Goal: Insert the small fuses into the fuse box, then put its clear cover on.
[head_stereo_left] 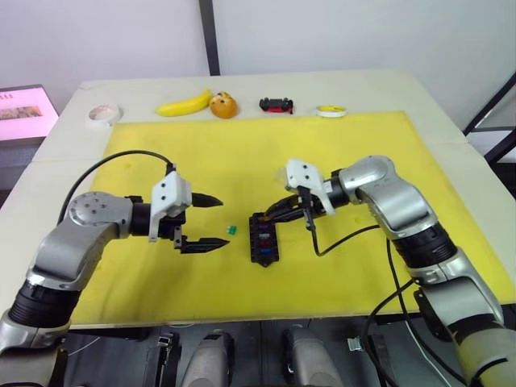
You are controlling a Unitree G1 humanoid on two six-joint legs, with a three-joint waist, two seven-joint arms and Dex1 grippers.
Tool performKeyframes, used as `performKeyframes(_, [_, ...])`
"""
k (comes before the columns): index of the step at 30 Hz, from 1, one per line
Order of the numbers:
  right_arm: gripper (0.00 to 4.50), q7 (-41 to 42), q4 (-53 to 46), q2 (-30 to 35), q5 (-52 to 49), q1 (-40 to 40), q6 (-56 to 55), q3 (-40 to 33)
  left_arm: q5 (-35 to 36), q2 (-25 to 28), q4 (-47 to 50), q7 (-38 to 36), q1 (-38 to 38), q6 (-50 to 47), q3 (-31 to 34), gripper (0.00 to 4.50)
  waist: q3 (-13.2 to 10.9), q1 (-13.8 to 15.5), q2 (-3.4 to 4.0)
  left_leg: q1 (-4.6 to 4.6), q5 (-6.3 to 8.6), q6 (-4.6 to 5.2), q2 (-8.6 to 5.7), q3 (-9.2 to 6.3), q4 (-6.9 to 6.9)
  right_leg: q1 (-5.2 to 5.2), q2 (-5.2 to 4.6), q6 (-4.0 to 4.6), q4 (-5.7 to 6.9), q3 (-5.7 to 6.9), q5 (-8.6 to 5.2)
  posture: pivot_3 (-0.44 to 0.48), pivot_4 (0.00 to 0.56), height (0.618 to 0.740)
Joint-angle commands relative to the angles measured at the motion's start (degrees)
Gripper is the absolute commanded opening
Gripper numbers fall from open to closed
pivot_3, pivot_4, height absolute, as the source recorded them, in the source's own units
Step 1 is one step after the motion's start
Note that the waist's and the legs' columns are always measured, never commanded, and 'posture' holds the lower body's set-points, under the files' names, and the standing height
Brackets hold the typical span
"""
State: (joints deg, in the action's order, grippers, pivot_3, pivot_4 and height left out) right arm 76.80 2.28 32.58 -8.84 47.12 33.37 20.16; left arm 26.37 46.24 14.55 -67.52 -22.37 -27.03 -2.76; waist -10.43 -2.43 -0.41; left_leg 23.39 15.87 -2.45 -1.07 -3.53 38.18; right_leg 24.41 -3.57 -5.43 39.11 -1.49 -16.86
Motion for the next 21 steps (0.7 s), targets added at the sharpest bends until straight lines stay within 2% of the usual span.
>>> performKeyframes(1, [0.56,-0.6,-1.5,0.2,-0.4,0.2,-0.6,-0.1,0.0,0.2,0.6,-0.1,-0.5,1.0,0.5,4.50,0.0,0.0,0.00,0.00,0.00,0.00,0.00,0.00,0.00,0.00,0.00,0.00,0.00,0.00,0.00,0.000,0.150,0.740])
performKeyframes(21, [0.56,-1.1,0.5,-0.9,-1.5,2.4,-0.5,0.2,0.0,0.1,0.7,0.0,-0.4,0.8,0.5,4.50,0.0,0.0,0.00,0.00,0.00,0.00,0.00,0.00,0.00,0.00,0.00,0.00,0.00,0.00,0.00,0.000,0.150,0.740])
